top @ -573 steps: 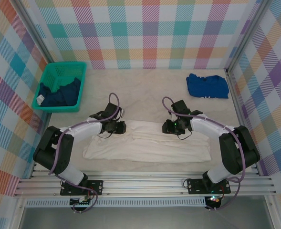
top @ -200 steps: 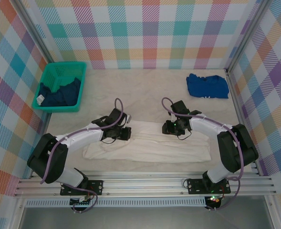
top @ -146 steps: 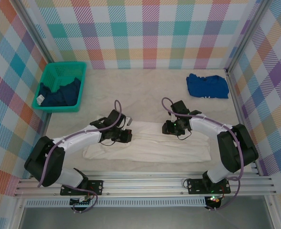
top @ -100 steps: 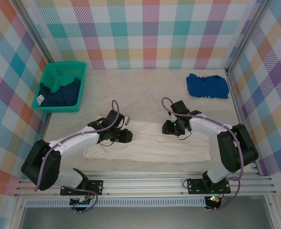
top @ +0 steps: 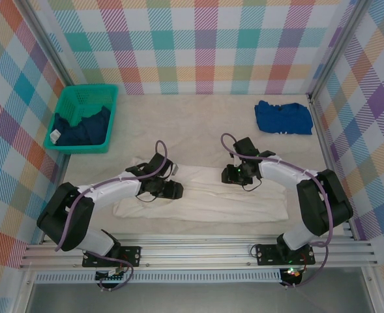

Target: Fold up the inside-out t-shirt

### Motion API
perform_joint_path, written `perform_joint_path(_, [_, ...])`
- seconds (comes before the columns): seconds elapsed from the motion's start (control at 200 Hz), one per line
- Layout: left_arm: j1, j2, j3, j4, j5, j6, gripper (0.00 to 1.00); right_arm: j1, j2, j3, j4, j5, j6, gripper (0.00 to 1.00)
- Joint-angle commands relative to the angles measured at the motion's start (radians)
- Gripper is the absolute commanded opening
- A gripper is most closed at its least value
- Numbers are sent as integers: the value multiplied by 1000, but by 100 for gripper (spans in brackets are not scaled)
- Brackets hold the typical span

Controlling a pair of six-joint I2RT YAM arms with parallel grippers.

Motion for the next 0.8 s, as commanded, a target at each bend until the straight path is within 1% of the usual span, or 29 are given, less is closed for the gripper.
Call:
perform_joint_path(0.0, [-15, 13, -11, 65, 51, 9, 51, 5, -5, -5, 3, -14, 12, 37])
perform_joint_path(0.065, [-21, 15, -19, 110, 93, 17, 47, 5, -8, -8, 2, -12, 13, 37])
perform_joint_path(0.195, [-29, 5, -36, 97, 167, 28, 39, 5, -12, -15, 0, -4, 14, 37])
perform_joint_path(0.255, [-32, 5, -41, 81, 195, 28, 37, 5, -10, -17, -1, -4, 13, 37])
perform_joint_path(0.275, [-33, 5, -41, 42, 200, 26, 37, 5, -10, -17, 1, -5, 15, 37])
perform_joint_path(0.415, [-43, 17, -28, -44, 240, -8, 33, 5, -7, -14, 1, -9, 16, 37])
perform_joint_path(0.49, [-45, -24, -33, -50, 266, -19, 32, 5, -11, -15, -2, -6, 13, 37])
perform_joint_path(0.57, [-43, -96, -40, -31, 210, -28, 32, 5, -15, -17, -3, -3, 11, 37])
perform_joint_path(0.615, [-43, -126, -33, -23, 144, -33, 32, 5, -16, -15, -1, -5, 11, 37])
perform_joint_path(0.705, [-38, -150, -7, 2, -7, -56, 38, 5, -19, -19, 4, -9, 13, 37])
perform_joint_path(0.8, [-33, -114, 29, 52, -129, -64, 46, 5, -21, -21, 7, -12, 14, 37])
